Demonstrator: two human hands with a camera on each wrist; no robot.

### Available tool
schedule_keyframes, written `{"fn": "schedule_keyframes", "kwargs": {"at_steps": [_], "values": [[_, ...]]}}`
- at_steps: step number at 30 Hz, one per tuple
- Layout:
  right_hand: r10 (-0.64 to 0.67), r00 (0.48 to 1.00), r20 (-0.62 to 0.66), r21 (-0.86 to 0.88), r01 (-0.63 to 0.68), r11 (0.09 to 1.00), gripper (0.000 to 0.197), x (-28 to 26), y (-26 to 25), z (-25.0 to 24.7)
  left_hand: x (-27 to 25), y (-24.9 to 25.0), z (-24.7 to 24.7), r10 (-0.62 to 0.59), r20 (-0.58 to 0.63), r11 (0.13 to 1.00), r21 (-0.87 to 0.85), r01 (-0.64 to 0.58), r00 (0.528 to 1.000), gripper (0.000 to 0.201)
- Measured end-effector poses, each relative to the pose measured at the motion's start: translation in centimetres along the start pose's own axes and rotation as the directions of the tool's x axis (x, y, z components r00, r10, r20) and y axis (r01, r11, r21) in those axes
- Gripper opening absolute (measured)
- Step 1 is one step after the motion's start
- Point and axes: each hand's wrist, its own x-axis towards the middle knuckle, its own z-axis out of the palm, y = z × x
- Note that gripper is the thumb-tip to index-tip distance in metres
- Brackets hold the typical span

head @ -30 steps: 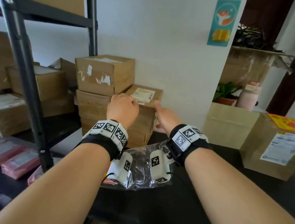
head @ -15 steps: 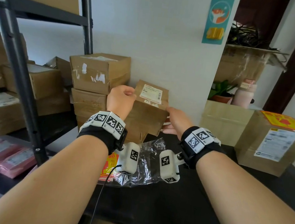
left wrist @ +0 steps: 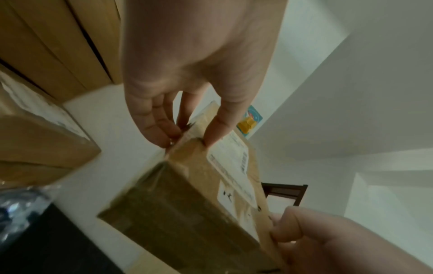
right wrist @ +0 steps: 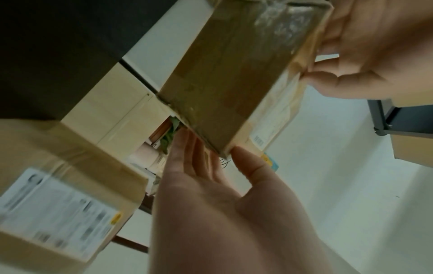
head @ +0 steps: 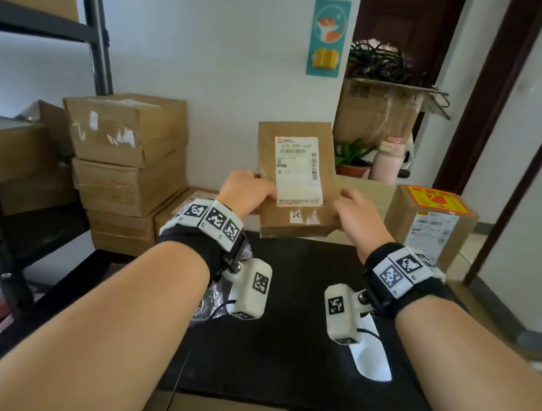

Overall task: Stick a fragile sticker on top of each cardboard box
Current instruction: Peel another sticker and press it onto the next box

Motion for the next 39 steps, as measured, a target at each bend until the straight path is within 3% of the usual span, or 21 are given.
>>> {"fn": "schedule_keyframes", "kwargs": {"at_steps": [3, 9, 11, 14, 20, 22, 25, 30, 34, 39], "values": [[0.035, 0.999, -0.005, -0.083, -0.035, 0.996, 0.052, -0.5, 1.3, -2.1, -0.5, -0.3, 2.6, 0.002, 0.075, 0.996, 0.084, -0.008, 0.997, 0.023], [0.133, 0.991, -0.029, -0.093, -0.135, 0.987, 0.040, -1.2, 3.7, -3.8, -0.8, -1.8, 6.5, 0.026, 0.112, 0.965, 0.255, -0.054, 0.993, 0.029], [0.180, 0.983, -0.030, -0.071, -0.181, 0.981, 0.043, -1.1, 4.6, -3.8, -0.9, -2.3, 7.2, -0.010, 0.139, 0.951, 0.308, -0.033, 0.990, 0.016], [0.258, 0.966, -0.012, -0.054, -0.258, 0.965, 0.038, -1.3, 6.0, -3.4, -1.2, -3.3, 7.9, -0.122, 0.194, 0.943, 0.329, 0.053, 0.973, 0.020], [0.346, 0.938, -0.016, -0.020, -0.346, 0.938, 0.067, -1.3, 7.1, -2.2, -1.6, -4.8, 8.5, -0.167, 0.173, 0.941, 0.322, 0.104, 0.971, 0.017], [0.341, 0.939, -0.042, -0.018, -0.342, 0.940, 0.067, -1.2, 7.2, -1.9, -1.6, -5.0, 8.5, -0.175, 0.193, 0.941, 0.320, 0.107, 0.965, 0.016], [0.273, 0.954, -0.128, -0.009, -0.276, 0.961, 0.064, -1.4, 7.3, -1.4, -1.5, -4.7, 8.2, -0.161, 0.213, 0.948, 0.304, 0.091, 0.964, 0.031], [0.132, 0.951, -0.279, -0.036, -0.148, 0.988, 0.066, -2.2, 5.7, -1.4, -1.7, -3.5, 7.1, -0.055, 0.117, 0.964, 0.266, 0.022, 0.992, 0.068], [-0.064, 0.923, -0.380, -0.160, 0.002, 0.987, 0.062, -3.3, 3.4, -1.3, -2.3, -3.2, 6.2, 0.046, 0.046, 0.972, 0.227, -0.056, 0.998, 0.067], [-0.276, 0.909, -0.312, -0.227, 0.210, 0.951, 0.054, -4.6, 0.7, 0.5, -2.3, -4.0, 3.3, 0.094, -0.009, 0.963, 0.256, -0.089, 0.995, 0.055]]}}
